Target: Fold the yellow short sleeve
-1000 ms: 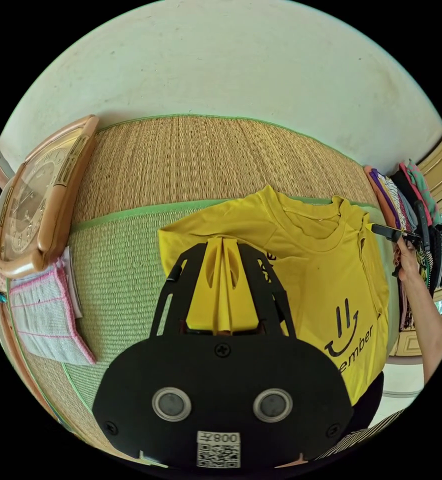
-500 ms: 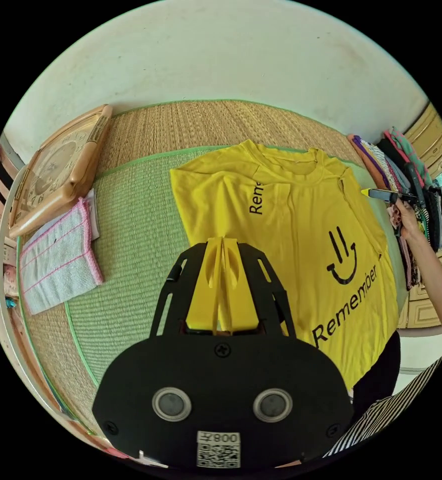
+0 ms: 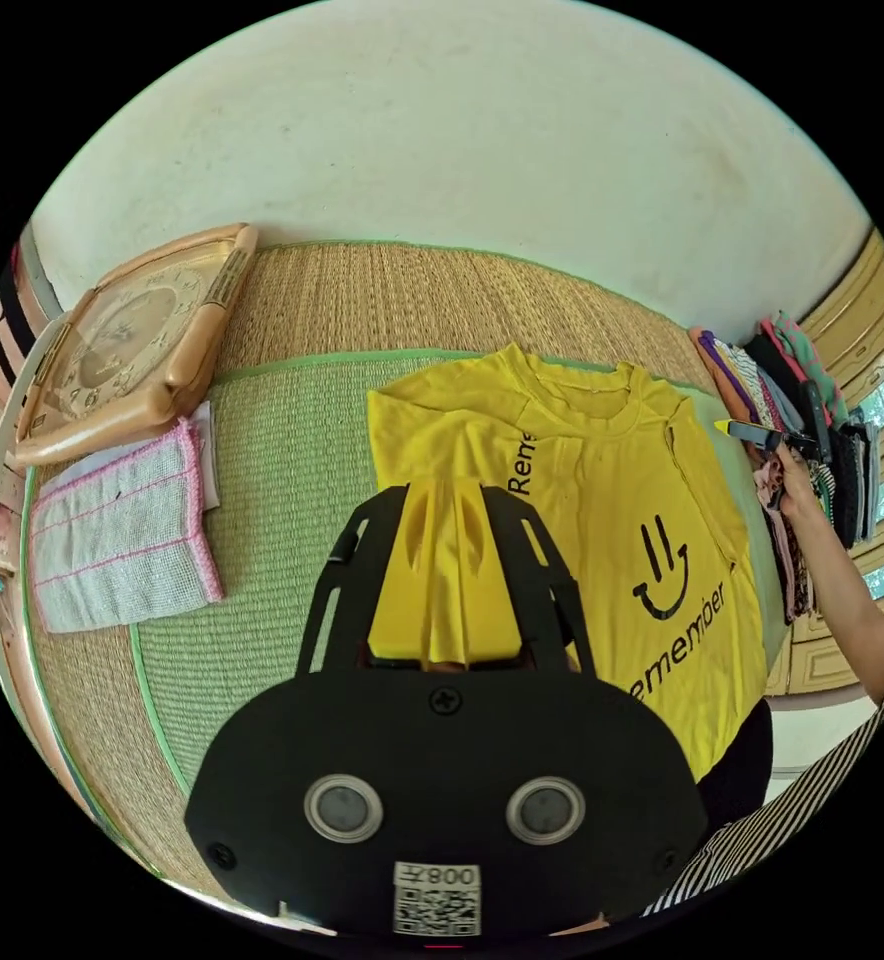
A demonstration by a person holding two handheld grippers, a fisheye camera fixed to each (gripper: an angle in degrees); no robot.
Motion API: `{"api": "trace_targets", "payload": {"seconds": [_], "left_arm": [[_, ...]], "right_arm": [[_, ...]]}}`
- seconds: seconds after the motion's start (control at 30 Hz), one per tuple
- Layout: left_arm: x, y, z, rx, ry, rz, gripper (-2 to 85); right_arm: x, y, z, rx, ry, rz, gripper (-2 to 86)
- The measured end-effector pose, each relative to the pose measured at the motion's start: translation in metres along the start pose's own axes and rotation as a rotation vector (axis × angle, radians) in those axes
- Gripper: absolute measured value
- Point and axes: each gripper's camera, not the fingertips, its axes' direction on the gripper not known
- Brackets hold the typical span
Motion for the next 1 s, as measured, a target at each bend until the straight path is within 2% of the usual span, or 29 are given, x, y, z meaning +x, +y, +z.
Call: {"api": "trace_targets", "payload": {"seconds": [0.2,0.4,0.77,0.9,1.0], "left_arm": [[-0.047,-0.002,0.042,-0.038,0.051,-0.232,6.1],[-0.051,0.006,0.062,-0.019,0.057,-0.206,1.6],[-0.063,0.018,0.080,0.078,0.085,-0.215,0.8],[-0.076,0.050,0.111,0.012,0.079,-0.264,1.9],[-0.092,0.083,0.124,0.030,0.188,-0.335,4.1]], "right_arm": [[0.028,-0.026,0.044,-0.095,-0.010,0.074,8.2],[0.029,-0.027,0.041,-0.080,0.082,0.047,1.5],[0.060,-0.055,-0.004,-0.017,0.143,0.107,0.2],[0.079,-0.039,0.026,-0.112,0.105,0.139,0.7],[0.097,-0.022,0.022,-0.078,0.007,0.188,1.9]]}}
